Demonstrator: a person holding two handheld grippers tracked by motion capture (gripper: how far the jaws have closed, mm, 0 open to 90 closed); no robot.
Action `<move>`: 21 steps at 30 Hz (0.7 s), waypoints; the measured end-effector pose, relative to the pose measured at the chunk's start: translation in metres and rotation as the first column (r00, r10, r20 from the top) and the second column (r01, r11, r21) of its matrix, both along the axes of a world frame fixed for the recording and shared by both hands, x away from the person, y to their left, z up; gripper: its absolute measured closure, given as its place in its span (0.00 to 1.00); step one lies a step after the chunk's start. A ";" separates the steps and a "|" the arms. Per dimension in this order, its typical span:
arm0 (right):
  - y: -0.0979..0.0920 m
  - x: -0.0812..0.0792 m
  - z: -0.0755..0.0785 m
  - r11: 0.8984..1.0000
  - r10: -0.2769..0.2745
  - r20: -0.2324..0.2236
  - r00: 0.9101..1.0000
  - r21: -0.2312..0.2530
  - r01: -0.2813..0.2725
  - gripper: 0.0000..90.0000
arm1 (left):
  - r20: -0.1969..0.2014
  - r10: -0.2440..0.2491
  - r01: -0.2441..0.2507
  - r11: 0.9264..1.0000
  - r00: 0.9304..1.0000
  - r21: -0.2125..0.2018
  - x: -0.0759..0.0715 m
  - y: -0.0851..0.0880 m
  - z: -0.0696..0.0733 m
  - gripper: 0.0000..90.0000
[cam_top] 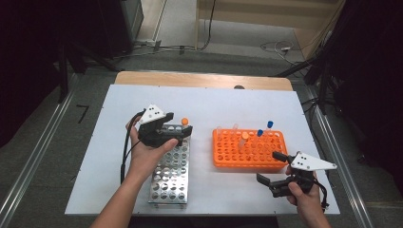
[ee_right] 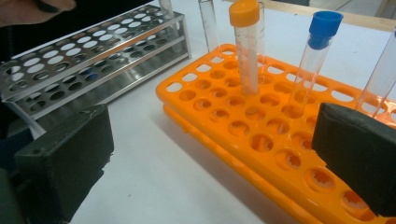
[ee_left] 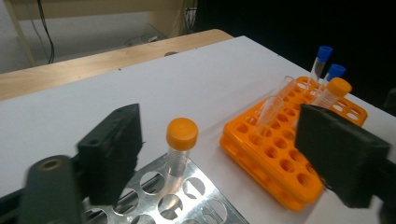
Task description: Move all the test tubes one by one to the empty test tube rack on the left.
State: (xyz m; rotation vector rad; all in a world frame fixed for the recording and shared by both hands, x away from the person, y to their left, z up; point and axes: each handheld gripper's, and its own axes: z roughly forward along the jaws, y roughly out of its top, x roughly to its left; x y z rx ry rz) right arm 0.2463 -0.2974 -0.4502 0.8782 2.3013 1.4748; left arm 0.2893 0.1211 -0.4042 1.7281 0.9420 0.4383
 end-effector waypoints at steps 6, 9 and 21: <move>0.008 0.008 0.001 1.000 -0.003 -0.006 1.000 0.031 0.003 0.00 | 0.021 -0.036 0.037 0.999 0.999 -0.035 -0.023 0.004 0.002 0.00; 0.015 0.010 0.002 1.000 -0.010 0.000 1.000 0.024 0.010 0.02 | 0.029 -0.044 0.046 0.998 0.999 -0.045 -0.034 0.005 0.001 0.00; 0.037 0.025 0.003 0.999 -0.045 0.007 0.999 0.014 0.045 0.28 | 0.042 -0.061 0.064 0.996 0.997 -0.070 -0.065 0.004 -0.008 0.00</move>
